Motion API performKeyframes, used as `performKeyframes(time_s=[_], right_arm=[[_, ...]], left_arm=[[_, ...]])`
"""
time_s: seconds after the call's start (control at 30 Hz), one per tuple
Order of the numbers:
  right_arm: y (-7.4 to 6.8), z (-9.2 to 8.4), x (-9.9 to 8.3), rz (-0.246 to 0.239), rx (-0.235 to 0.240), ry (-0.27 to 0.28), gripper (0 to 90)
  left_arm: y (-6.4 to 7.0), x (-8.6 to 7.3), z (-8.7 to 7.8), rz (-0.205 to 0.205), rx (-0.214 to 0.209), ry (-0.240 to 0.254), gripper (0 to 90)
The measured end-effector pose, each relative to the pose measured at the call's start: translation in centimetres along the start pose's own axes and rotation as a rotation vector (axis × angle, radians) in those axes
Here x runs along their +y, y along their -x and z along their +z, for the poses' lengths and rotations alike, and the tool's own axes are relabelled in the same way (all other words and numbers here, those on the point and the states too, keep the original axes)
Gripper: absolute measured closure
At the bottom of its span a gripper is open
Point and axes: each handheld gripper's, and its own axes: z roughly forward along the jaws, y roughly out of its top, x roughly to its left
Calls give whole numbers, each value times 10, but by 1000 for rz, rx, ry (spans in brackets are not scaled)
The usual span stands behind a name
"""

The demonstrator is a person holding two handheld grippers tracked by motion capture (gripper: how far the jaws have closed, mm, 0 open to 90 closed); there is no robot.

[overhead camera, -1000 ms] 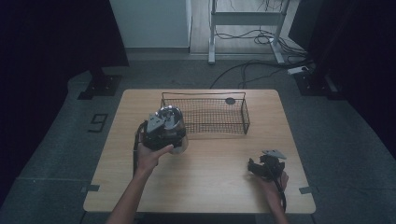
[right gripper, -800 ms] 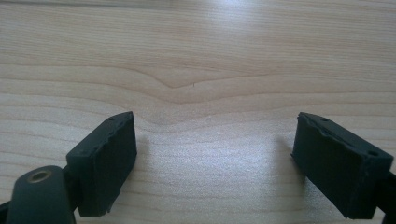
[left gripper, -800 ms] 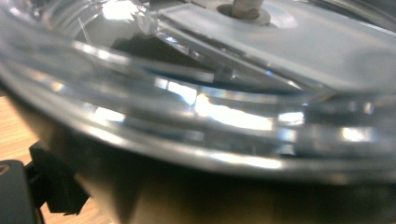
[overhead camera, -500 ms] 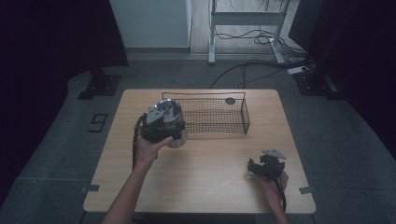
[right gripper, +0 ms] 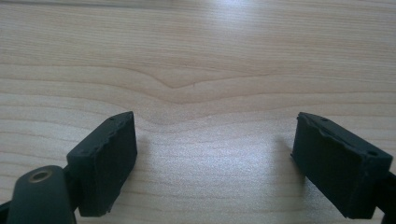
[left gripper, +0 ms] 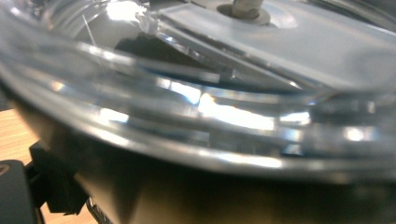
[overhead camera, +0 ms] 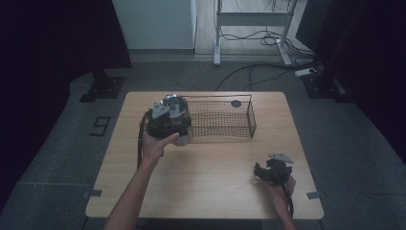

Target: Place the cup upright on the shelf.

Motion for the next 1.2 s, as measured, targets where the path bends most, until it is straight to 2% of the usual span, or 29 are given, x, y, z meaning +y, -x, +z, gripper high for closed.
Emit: performKeyframes(time_s=[0.27,0.3,0.37,0.53,0.7,0.93,1.2], right_arm=[[0,0,0,0,2,2,138],[0,0,0,0,2,2,138],[0,0,0,0,2,2,138],[0,0,0,0,2,2,138],[0,0,0,0,2,2,138],[0,0,0,0,2,2,138],[0,0,0,-2,3,3,140]], left_arm=[[-2,9,10,5,5,0,41],[-3,11,13,-11,-8,2,41],[-3,13,14,-13,-10,-1,41],[-3,19,22,-10,3,-8,41],[-4,23,27,-40,-3,-6,40],[-3,30,34,-29,17,-14,40],[-8,32,46,-48,31,-21,41]])
